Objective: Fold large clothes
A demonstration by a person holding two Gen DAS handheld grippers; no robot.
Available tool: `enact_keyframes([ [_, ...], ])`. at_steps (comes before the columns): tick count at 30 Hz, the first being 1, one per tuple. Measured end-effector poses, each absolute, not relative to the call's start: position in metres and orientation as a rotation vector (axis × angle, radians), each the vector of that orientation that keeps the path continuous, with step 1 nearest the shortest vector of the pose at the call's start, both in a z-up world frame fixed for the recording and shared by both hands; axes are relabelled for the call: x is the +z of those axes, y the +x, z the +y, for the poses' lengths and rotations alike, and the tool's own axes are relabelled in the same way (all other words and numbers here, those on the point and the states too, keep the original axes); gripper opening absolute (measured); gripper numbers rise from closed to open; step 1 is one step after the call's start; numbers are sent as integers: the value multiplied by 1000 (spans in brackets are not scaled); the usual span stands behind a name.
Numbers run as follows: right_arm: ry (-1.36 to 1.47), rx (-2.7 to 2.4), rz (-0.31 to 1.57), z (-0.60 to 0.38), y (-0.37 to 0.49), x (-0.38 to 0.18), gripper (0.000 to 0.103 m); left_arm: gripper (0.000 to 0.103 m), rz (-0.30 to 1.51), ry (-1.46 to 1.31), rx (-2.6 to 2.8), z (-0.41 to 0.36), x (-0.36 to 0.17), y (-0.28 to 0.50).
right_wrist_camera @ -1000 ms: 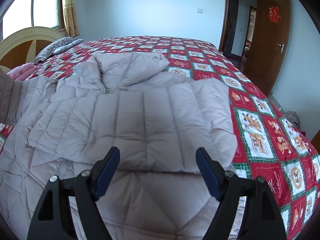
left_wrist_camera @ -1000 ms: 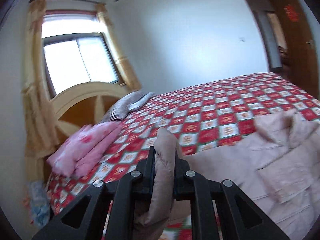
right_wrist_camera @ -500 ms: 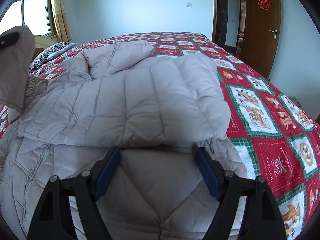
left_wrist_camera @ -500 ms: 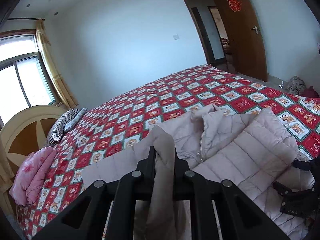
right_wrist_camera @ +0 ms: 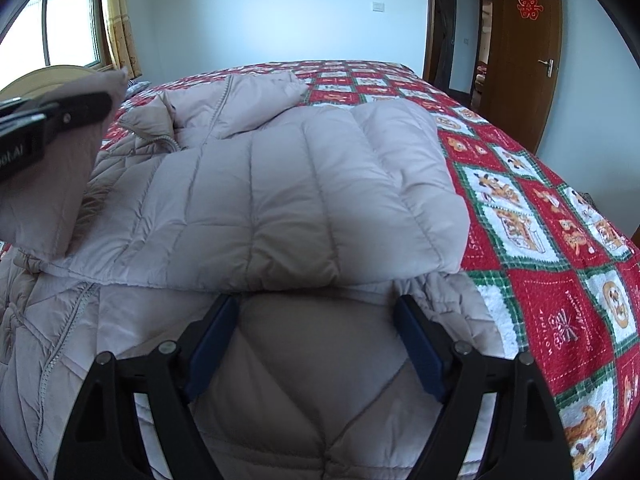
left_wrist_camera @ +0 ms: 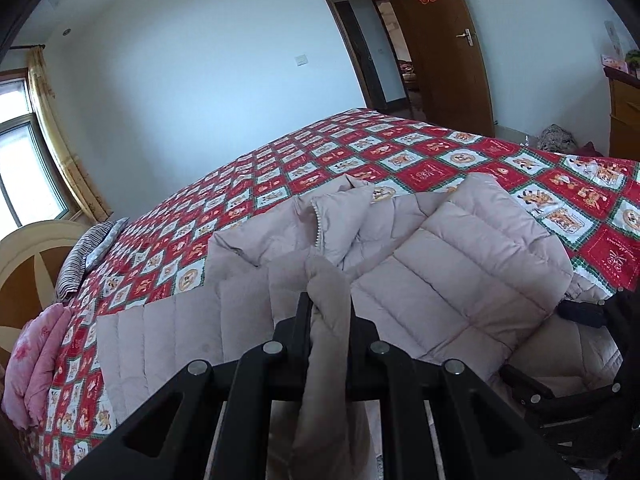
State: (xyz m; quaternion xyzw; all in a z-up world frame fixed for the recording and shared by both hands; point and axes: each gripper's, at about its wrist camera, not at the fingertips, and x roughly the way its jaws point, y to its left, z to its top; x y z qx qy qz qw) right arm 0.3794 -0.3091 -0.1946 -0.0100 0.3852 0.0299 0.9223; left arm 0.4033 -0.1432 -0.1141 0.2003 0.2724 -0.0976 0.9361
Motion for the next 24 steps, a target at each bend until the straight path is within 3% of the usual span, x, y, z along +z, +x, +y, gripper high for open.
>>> enact_keyframes([
  [2, -23, 60, 792, -309, 379, -195, 84, 19, 546, 407, -209, -145, -117, 402],
  [4, -24, 60, 793, -308, 379, -195, 84, 39, 532, 428, -225, -148, -118, 396],
  [5, -23, 60, 793, -308, 380, -195, 84, 67, 521, 441, -223, -150, -118, 394],
  [6, -21, 61, 793, -309, 380, -196, 84, 88, 493, 454, -210, -150, -116, 388],
  [13, -3, 71, 792, -312, 381, -196, 85, 91, 413, 440, -175, -124, -97, 374],
  [24, 224, 305, 830, -289, 398, -145, 85, 91, 603, 203, 192, 59, -125, 432],
])
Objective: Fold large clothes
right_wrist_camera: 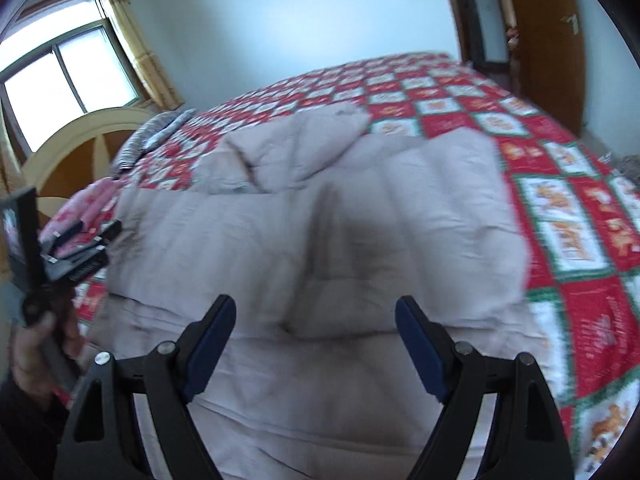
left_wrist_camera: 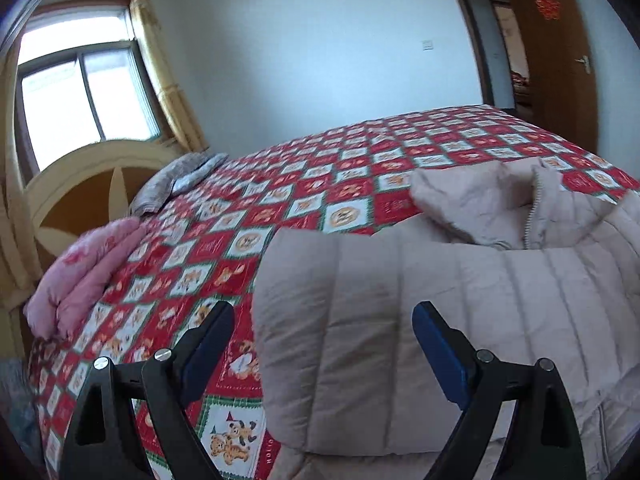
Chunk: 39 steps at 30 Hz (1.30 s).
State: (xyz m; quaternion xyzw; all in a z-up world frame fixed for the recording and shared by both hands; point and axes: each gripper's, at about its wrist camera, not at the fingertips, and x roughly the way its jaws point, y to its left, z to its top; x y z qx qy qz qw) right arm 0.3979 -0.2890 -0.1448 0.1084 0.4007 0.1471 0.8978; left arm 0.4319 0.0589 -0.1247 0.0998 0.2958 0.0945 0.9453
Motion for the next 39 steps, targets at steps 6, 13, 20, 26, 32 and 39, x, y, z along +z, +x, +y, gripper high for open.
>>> enact_keyframes([
  [6, 232, 328, 951, -263, 439, -178, 30, 91, 661, 148, 191, 76, -142, 438],
  [13, 94, 266, 954, -267, 414, -171, 15, 91, 645, 160, 145, 64, -135, 444],
  [20, 58, 83, 775, -277, 396, -125, 80, 91, 638, 163, 122, 47, -131, 457],
  [26, 77, 179, 793, -236, 436, -130, 64, 91, 709, 213, 132, 35, -159, 486],
  [32, 40, 144, 850, -223, 456, -179, 63, 93, 740, 212, 144, 38, -187, 492],
  [39, -35, 125, 842, -220, 447, -190, 63, 100, 781, 181, 130, 42, -199, 499],
])
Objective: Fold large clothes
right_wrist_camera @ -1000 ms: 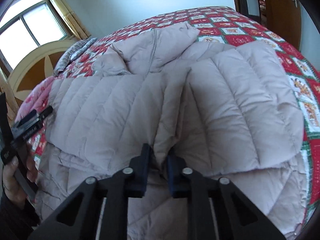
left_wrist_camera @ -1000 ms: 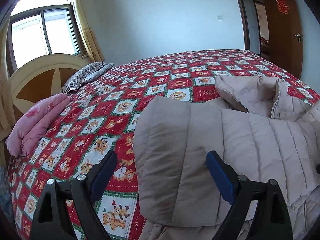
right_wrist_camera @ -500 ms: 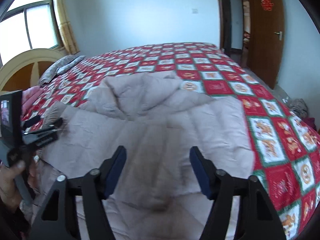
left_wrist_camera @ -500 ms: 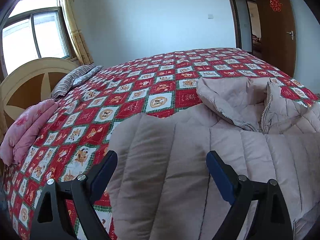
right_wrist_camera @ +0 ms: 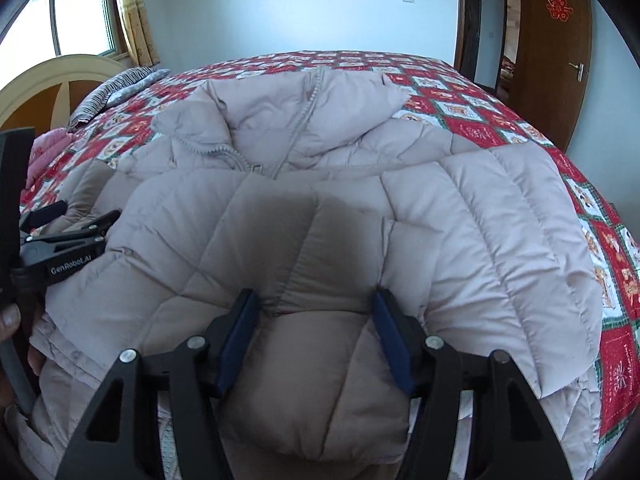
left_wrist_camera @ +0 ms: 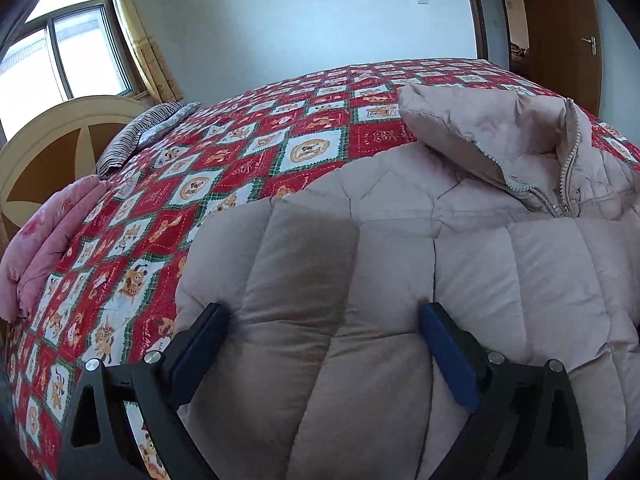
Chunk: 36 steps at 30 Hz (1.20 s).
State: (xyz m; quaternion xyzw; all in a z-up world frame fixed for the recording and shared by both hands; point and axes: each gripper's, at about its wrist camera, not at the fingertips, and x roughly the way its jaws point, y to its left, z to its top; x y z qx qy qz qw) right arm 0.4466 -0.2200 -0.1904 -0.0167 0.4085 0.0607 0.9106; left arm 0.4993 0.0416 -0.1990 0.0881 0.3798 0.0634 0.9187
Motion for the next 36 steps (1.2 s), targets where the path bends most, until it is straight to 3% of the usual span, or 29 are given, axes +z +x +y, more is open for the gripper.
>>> enact_keyframes([
  [30, -140, 60, 825, -203, 446, -200, 64, 102, 824, 122, 114, 49, -210, 505],
  [36, -81, 114, 833, -212, 446, -196, 69, 102, 831, 161, 128, 50, -188, 494],
])
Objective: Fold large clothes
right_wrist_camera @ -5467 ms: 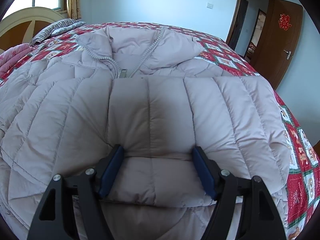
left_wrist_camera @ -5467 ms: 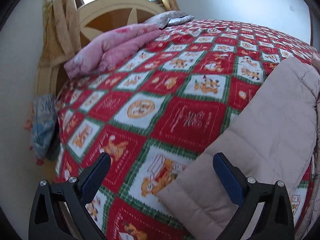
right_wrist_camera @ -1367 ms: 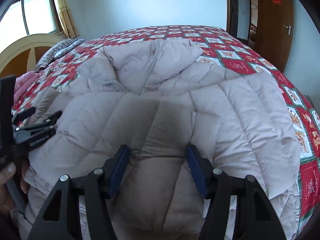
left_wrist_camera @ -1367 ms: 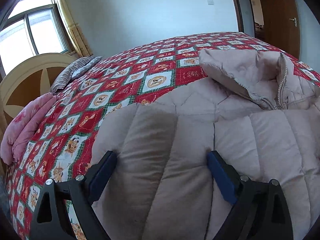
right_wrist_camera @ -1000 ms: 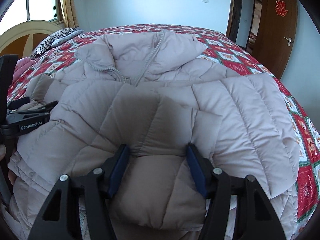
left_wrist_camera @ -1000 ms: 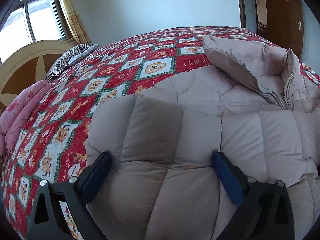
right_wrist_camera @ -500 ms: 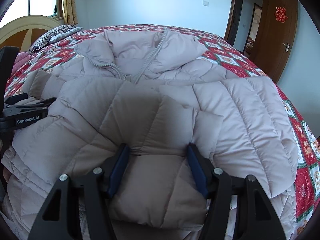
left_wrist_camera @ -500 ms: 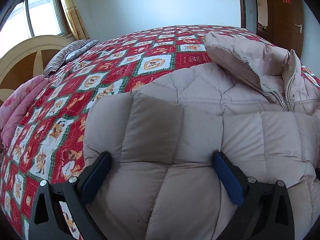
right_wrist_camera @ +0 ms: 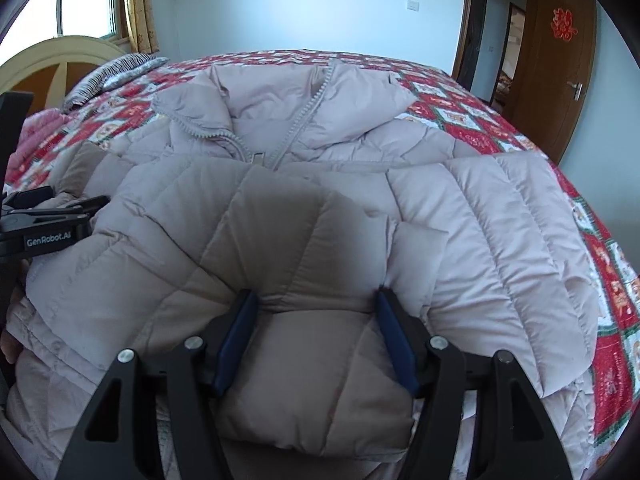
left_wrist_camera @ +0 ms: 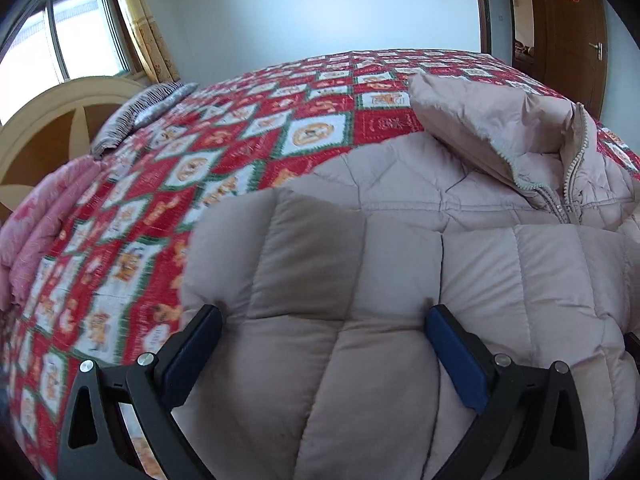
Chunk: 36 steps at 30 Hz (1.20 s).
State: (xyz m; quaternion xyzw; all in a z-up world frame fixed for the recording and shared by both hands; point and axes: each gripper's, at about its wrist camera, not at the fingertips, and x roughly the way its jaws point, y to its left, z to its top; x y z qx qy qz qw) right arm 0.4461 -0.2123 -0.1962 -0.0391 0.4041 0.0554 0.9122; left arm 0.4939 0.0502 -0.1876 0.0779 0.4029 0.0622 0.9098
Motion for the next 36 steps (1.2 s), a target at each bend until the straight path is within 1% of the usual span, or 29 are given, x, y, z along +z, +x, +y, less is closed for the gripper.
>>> enact_keyframes([
  [2, -62, 159, 838, -217, 444, -193, 76, 102, 780, 147, 122, 53, -164, 483],
  [4, -65, 203, 862, -220, 442, -185, 79, 102, 716, 123, 73, 52, -135, 478],
  [6, -36, 241, 878, -225, 444, -173, 83, 102, 701, 127, 28, 47, -116, 488],
  [9, 39, 261, 855, -237, 457, -144, 86, 102, 705, 129, -3, 40, -102, 524],
  [11, 100, 268, 846, -249, 476, -125, 90, 102, 696, 154, 7, 32, -100, 550],
  [13, 149, 250, 844, -260, 498, -113, 91, 102, 722, 163, -2, 25, -103, 580],
  [17, 244, 156, 862, -289, 558, -103, 91, 102, 761, 182, 6, 14, -119, 621],
  [22, 358, 95, 927, -308, 626, -112, 91, 102, 819, 171, 14, 10, -141, 658],
  [25, 374, 103, 988, -304, 653, -123, 91, 102, 832, 136, -6, 11, -147, 669],
  [27, 332, 107, 1044, -300, 659, -130, 91, 102, 828, 143, -14, 7, -150, 670],
  [30, 150, 76, 1111, -297, 657, -138, 91, 102, 817, 180, -31, 1, -155, 670],
  [32, 102, 55, 1136, -305, 650, -141, 90, 102, 800, 190, -36, 0, -156, 671],
  [33, 108, 51, 1145, -313, 646, -142, 89, 102, 795, 184, -44, 0, -157, 672],
  [34, 111, 47, 1153, -317, 646, -144, 84, 102, 793, 179, -49, 0, -157, 672],
  [35, 96, 45, 1161, -320, 645, -145, 76, 100, 790, 176, -54, 0, -157, 673],
  [36, 65, 48, 1177, -321, 645, -149, 71, 93, 789, 175, -61, -1, -157, 673],
])
